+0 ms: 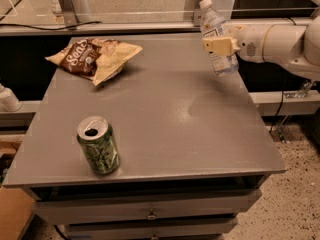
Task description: Place blue plastic bottle upright
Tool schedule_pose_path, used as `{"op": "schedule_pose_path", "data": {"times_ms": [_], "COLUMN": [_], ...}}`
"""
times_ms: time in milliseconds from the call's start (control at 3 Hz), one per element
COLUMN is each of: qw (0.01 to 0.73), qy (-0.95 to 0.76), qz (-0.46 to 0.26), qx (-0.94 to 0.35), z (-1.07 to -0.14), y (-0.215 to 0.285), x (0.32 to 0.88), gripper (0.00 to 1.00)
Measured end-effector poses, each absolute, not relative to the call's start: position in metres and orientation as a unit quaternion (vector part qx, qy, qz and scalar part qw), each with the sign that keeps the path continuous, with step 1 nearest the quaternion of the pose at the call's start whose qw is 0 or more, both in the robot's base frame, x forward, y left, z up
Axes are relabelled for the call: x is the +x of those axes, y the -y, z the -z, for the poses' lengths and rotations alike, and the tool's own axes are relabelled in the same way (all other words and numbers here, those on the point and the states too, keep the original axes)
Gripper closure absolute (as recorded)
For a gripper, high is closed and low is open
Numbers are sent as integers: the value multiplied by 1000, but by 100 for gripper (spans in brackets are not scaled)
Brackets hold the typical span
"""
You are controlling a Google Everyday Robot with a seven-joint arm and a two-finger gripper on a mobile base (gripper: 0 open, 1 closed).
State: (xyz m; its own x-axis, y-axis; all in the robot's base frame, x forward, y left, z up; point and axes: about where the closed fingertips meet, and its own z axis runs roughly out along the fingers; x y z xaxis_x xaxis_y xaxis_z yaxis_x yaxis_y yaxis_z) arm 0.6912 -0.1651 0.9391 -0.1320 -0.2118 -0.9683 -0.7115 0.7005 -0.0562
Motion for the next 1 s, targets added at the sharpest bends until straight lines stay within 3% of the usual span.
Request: {"op": "schedule_pose_path", "data": {"times_ms": [333,1000], "qw": [620,679], "qy": [-685,-552], "qz": [-281,-438], "qx": [-262,-207], "z": [-927,-973], "y": [187,141], "x": [666,638], "gripper": [100,100]}}
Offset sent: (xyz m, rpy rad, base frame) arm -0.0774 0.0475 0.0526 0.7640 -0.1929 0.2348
